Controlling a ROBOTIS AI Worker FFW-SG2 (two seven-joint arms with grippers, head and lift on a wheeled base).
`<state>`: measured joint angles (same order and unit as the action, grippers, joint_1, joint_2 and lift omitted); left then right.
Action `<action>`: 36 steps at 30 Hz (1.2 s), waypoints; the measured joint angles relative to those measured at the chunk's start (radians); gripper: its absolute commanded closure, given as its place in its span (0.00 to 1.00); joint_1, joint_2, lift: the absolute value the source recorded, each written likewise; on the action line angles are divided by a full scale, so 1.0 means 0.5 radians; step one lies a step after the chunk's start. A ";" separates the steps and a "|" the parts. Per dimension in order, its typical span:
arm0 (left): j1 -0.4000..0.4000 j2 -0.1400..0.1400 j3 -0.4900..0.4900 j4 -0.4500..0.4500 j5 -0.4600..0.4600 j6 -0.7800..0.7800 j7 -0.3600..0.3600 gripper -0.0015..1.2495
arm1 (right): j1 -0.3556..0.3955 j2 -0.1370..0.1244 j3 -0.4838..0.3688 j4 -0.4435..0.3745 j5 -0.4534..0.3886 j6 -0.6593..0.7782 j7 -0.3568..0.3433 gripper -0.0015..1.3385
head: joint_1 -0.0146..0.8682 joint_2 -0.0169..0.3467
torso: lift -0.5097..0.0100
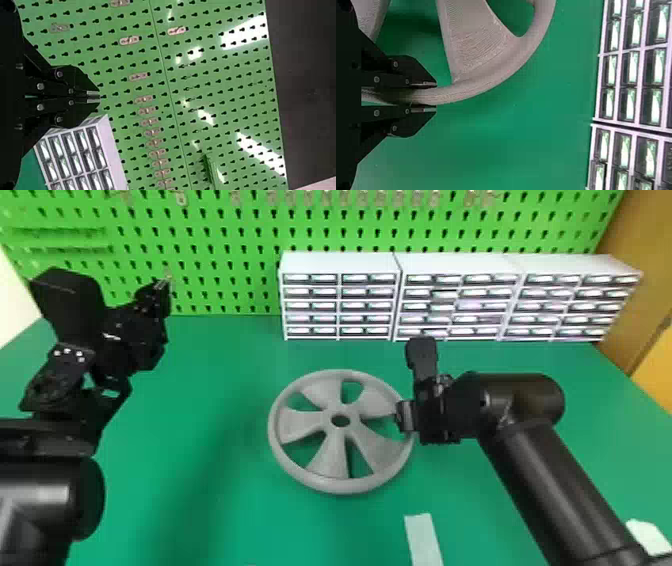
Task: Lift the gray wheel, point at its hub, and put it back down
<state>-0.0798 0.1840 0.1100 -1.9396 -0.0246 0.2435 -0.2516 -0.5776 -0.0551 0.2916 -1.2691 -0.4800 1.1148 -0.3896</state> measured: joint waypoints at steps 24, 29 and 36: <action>-0.011 -0.006 -0.009 0.001 -0.003 0.004 0.000 0.98 | -0.001 0.003 0.033 0.128 0.018 -0.011 0.025 0.93 | 0.80 0.18 | 0.81; -0.012 -0.008 -0.009 0.001 -0.001 0.004 0.000 0.98 | -0.002 0.003 0.033 0.137 0.031 -0.011 0.025 0.93 | 0.80 0.18 | 0.81; -0.012 -0.009 -0.011 0.001 0.000 0.004 0.000 0.98 | -0.003 0.003 0.036 0.155 0.036 -0.020 0.025 0.93 | 0.80 0.18 | 0.81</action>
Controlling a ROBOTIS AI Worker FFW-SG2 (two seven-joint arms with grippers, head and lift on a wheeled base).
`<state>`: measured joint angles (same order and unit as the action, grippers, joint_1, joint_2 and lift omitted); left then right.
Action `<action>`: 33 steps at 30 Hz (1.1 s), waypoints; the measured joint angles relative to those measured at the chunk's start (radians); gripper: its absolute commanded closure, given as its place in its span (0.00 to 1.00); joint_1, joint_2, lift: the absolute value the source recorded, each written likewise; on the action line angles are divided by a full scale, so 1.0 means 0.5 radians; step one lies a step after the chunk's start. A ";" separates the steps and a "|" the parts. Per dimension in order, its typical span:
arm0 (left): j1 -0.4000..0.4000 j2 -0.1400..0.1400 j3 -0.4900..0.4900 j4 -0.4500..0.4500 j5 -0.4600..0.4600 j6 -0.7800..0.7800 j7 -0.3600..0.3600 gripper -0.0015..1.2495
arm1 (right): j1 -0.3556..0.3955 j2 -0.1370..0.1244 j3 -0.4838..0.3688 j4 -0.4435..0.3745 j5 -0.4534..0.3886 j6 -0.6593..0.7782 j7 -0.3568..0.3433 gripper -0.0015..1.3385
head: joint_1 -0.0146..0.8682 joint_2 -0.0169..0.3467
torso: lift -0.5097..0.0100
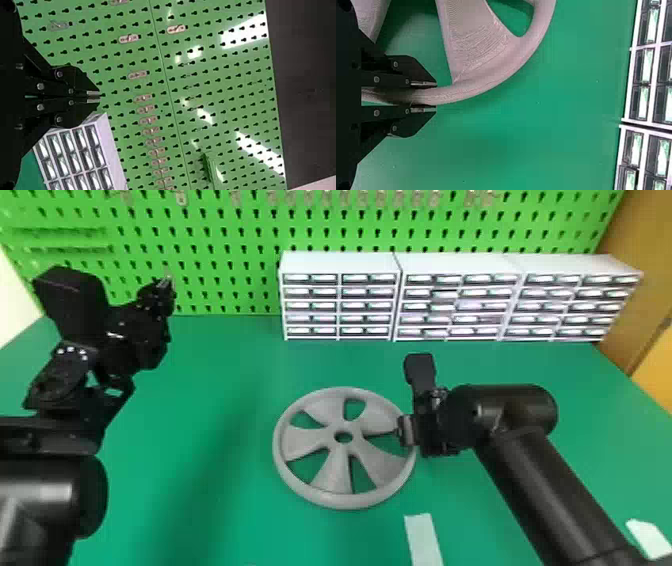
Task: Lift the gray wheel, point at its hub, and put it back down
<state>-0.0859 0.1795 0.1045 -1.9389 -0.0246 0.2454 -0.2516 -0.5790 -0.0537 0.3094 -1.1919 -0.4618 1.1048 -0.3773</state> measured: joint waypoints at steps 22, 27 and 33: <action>0.004 0.000 0.000 0.003 0.000 0.000 0.000 0.98 | 0.009 0.000 -0.007 0.015 -0.026 -0.053 0.000 0.37 | 0.80 0.18 | 0.81; 0.009 0.000 0.000 0.003 0.006 0.003 0.000 0.98 | 0.005 -0.001 -0.008 -0.003 -0.017 -0.074 0.002 0.31 | 0.80 0.18 | 0.81; 0.017 0.000 -0.010 0.006 0.015 0.009 0.000 0.98 | 0.025 -0.013 -0.048 -0.090 0.041 -0.136 0.003 0.22 | 0.80 0.18 | 0.81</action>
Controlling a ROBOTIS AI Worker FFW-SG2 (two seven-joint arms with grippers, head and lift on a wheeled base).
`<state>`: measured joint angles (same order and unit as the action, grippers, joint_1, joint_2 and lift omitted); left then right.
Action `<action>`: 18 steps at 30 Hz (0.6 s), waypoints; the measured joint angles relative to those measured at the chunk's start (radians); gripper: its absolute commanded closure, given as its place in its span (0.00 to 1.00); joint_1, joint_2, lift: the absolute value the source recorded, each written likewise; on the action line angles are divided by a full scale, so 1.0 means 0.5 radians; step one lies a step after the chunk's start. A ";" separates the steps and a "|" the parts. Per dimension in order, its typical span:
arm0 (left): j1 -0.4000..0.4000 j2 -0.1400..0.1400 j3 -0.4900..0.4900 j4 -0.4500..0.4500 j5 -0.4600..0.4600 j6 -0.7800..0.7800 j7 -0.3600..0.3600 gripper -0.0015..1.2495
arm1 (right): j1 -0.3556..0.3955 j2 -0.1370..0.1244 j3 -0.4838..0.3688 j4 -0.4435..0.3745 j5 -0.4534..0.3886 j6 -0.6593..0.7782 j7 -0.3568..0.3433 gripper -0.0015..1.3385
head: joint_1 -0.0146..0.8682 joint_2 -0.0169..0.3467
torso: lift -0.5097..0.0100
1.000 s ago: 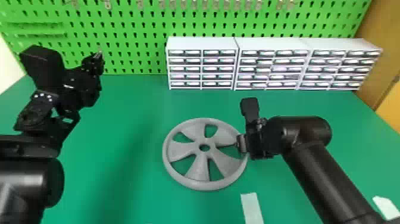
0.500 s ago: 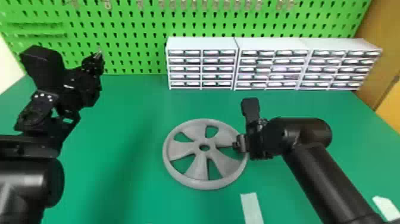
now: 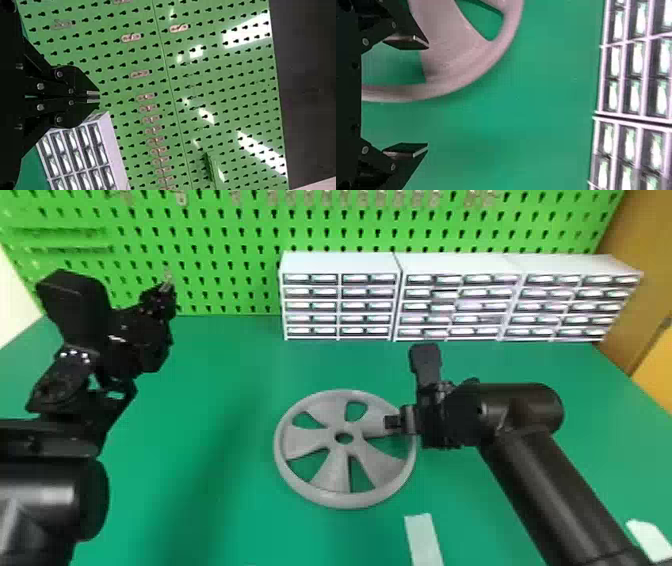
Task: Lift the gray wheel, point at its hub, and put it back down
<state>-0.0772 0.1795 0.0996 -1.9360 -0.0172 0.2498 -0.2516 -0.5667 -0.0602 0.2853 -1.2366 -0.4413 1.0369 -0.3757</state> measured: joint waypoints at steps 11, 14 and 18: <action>0.022 -0.012 -0.077 0.067 0.078 0.020 0.008 0.95 | 0.122 -0.038 -0.149 -0.257 0.120 -0.255 0.081 0.21 | 0.80 0.18 | 0.81; 0.025 -0.016 -0.108 0.095 0.101 0.022 0.014 0.92 | 0.184 -0.045 -0.204 -0.327 0.166 -0.399 0.157 0.20 | 0.80 0.18 | 0.81; 0.023 -0.019 -0.132 0.142 0.138 0.022 0.014 0.87 | 0.276 -0.044 -0.297 -0.376 0.210 -0.656 0.344 0.19 | 0.80 0.18 | 0.81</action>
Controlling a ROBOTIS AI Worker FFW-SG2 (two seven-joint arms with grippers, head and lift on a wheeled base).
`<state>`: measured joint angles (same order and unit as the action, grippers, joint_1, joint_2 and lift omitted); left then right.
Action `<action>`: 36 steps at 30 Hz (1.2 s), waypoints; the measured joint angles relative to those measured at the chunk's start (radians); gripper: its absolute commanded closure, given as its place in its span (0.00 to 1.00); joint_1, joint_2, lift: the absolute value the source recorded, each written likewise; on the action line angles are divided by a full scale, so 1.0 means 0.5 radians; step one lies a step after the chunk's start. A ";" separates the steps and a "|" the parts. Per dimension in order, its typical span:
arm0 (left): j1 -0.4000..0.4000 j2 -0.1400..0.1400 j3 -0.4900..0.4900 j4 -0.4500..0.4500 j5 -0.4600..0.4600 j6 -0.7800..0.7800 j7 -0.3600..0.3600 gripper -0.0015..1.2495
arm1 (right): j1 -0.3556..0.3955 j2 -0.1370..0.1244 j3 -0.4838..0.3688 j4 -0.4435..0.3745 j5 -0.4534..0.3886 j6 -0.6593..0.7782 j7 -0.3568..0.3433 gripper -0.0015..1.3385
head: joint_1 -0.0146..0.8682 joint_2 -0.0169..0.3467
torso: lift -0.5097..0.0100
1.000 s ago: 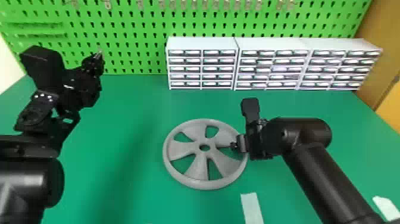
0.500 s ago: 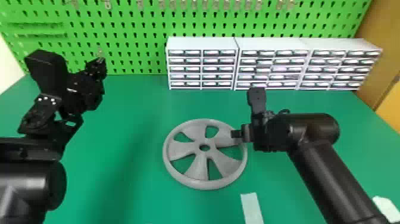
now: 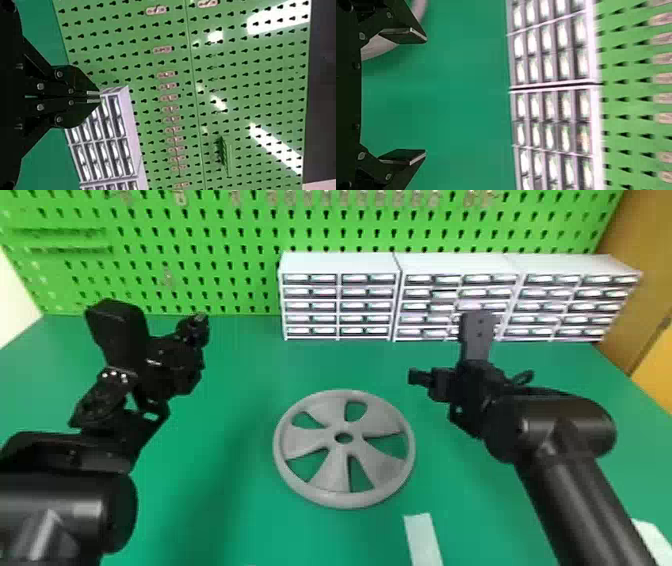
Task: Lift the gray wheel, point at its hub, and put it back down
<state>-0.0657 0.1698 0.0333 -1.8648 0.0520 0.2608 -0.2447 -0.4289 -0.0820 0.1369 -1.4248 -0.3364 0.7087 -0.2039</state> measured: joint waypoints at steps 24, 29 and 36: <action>-0.150 -0.030 -0.013 0.287 0.103 -0.351 0.070 0.25 | 0.241 -0.028 -0.027 -0.203 0.213 -0.742 0.218 0.12 | 0.80 0.18 | 0.81; -0.173 -0.030 -0.043 0.326 0.126 -0.364 0.096 0.23 | 0.266 -0.033 -0.004 -0.241 0.222 -0.824 0.218 0.12 | 0.80 0.18 | 0.81; -0.230 -0.030 -0.078 0.409 0.159 -0.371 0.096 0.21 | 0.294 -0.038 0.049 -0.254 0.258 -1.022 0.218 0.09 | 0.80 0.18 | 0.81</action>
<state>-0.1806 0.1549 -0.0056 -1.6605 0.1316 0.0752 -0.1966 -0.2820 -0.1010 0.1615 -1.5519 -0.2075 0.1978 -0.0950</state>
